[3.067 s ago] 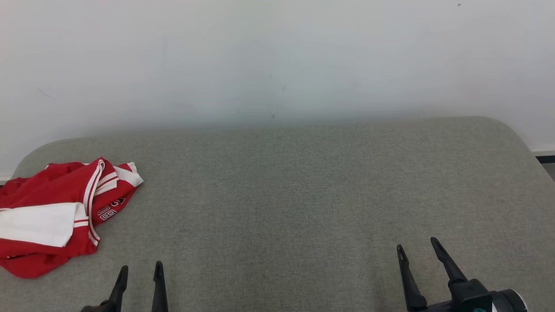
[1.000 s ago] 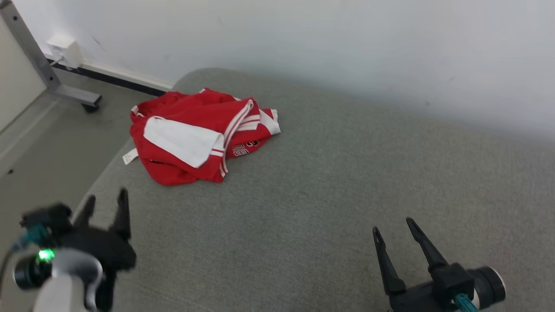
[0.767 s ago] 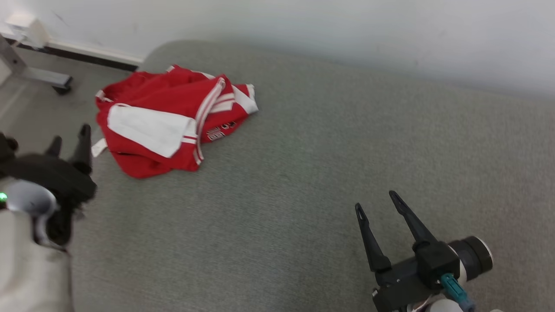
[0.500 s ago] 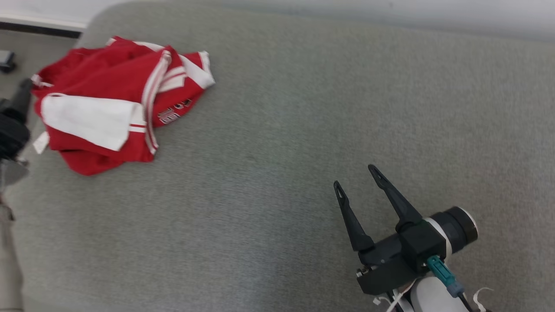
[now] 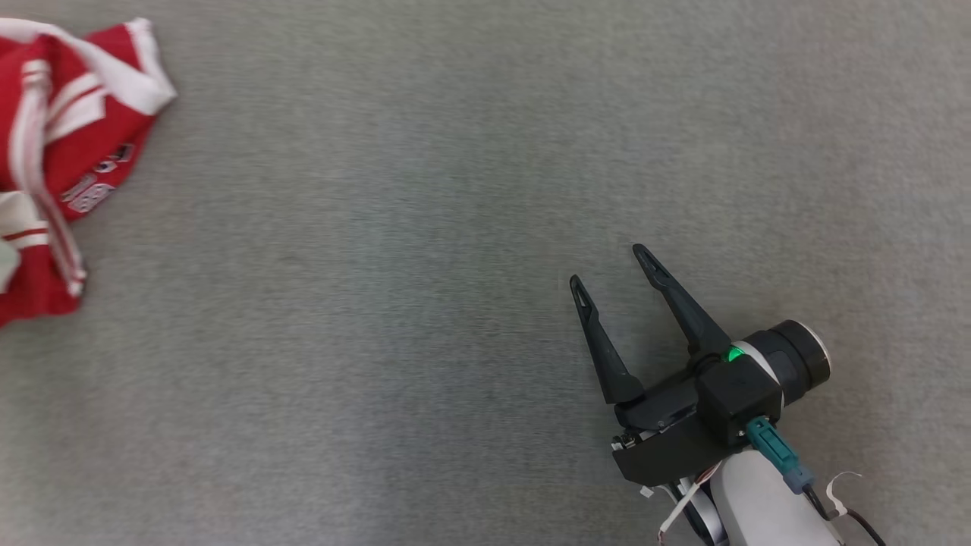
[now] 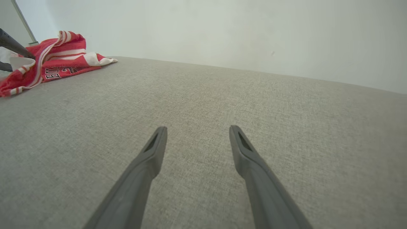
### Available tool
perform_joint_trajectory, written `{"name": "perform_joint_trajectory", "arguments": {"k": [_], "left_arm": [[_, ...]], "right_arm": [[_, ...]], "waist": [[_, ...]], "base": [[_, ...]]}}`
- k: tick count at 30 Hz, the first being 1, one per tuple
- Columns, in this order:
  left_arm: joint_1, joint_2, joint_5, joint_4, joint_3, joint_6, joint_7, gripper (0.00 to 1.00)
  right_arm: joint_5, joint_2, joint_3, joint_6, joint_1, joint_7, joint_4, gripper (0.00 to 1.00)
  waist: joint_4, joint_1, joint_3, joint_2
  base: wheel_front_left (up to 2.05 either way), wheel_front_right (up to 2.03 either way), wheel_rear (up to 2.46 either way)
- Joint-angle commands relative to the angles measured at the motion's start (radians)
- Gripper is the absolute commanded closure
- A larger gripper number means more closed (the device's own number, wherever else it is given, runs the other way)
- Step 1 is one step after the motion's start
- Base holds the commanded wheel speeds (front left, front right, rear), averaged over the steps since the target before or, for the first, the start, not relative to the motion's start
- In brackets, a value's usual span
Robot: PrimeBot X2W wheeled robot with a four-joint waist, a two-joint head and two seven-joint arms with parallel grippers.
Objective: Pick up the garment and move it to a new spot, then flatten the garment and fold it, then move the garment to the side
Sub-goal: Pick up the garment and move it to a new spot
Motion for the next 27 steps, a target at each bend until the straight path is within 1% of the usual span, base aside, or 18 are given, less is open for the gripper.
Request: {"name": "perform_joint_trajectory", "arguments": {"k": [1,2,3,4,7,9,11,14,16,23,25,27], "left_arm": [[0.024,0.015,0.013,-0.018,-0.004,0.01,0.008,0.0],[0.039,0.017,0.021,-0.034,-0.009,0.013,0.016,0.38],[0.052,0.021,0.029,-0.05,-0.014,0.017,0.02,0.8],[0.064,0.025,0.036,-0.066,-0.017,0.02,0.024,1.0],[0.088,0.033,0.039,-0.111,-0.02,0.019,0.025,1.0],[0.101,0.042,0.048,-0.13,-0.029,0.012,0.028,1.0],[0.11,0.04,0.048,-0.152,-0.036,0.005,0.031,1.0],[0.121,0.057,0.052,-0.185,-0.046,-0.015,0.035,1.0],[0.118,0.06,0.051,-0.209,-0.055,-0.027,0.033,1.0],[0.047,0.06,0.056,-0.285,-0.114,-0.086,0.019,1.0],[0.017,0.059,0.054,-0.292,-0.138,-0.111,0.013,1.0],[-0.019,0.044,0.043,-0.296,-0.164,-0.138,0.002,1.0]], "right_arm": [[0.009,0.004,-0.001,-0.002,-0.01,-0.001,-0.001,0.0],[0.011,0.004,-0.002,-0.002,-0.009,-0.001,0.001,0.0],[0.012,0.004,-0.003,-0.002,-0.007,-0.001,0.004,0.0],[0.013,0.004,-0.005,-0.002,-0.004,-0.001,0.006,0.0],[0.016,0.004,-0.012,-0.002,0.01,0.0,0.015,0.0],[0.019,0.005,-0.015,-0.002,0.019,0.0,0.021,0.0],[0.02,0.006,-0.015,-0.002,0.027,-0.001,0.026,0.0],[0.028,0.007,-0.015,-0.002,0.045,-0.001,0.035,0.0],[0.033,0.008,-0.016,-0.002,0.065,-0.001,0.043,0.0],[0.07,0.009,-0.023,-0.002,0.143,-0.001,0.056,0.0],[0.083,0.009,-0.022,-0.002,0.162,-0.001,0.058,0.0],[0.092,0.009,-0.022,-0.002,0.184,-0.001,0.058,0.0]], "waist": [[-0.059,-0.0003,0.048,-0.0003],[-0.06,-0.0003,0.045,-0.0003],[-0.06,-0.0003,0.04,-0.0003],[-0.059,-0.0003,0.035,-0.0003],[-0.049,-0.0003,0.009,-0.0003],[-0.039,-0.0003,-0.016,-0.0003],[-0.027,-0.0003,-0.05,-0.0003],[-0.009,-0.0003,-0.109,-0.0003],[0.002,-0.0003,-0.154,-0.0003],[0.027,-0.0003,-0.313,-0.0003],[0.023,-0.0003,-0.353,-0.0003],[0.015,-0.0003,-0.393,-0.0003]], "base": [[0.0,0.0,0.0],[0.0,0.0,0.0],[0.0,0.0,0.0],[0.0,0.0,0.0],[0.0,0.0,0.0],[0.0,0.0,0.0],[0.0,0.0,0.0],[0.0,0.0,0.0],[0.0,0.0,0.0],[0.0,0.0,0.0],[0.0,0.0,0.0],[0.0,0.0,0.0]]}}
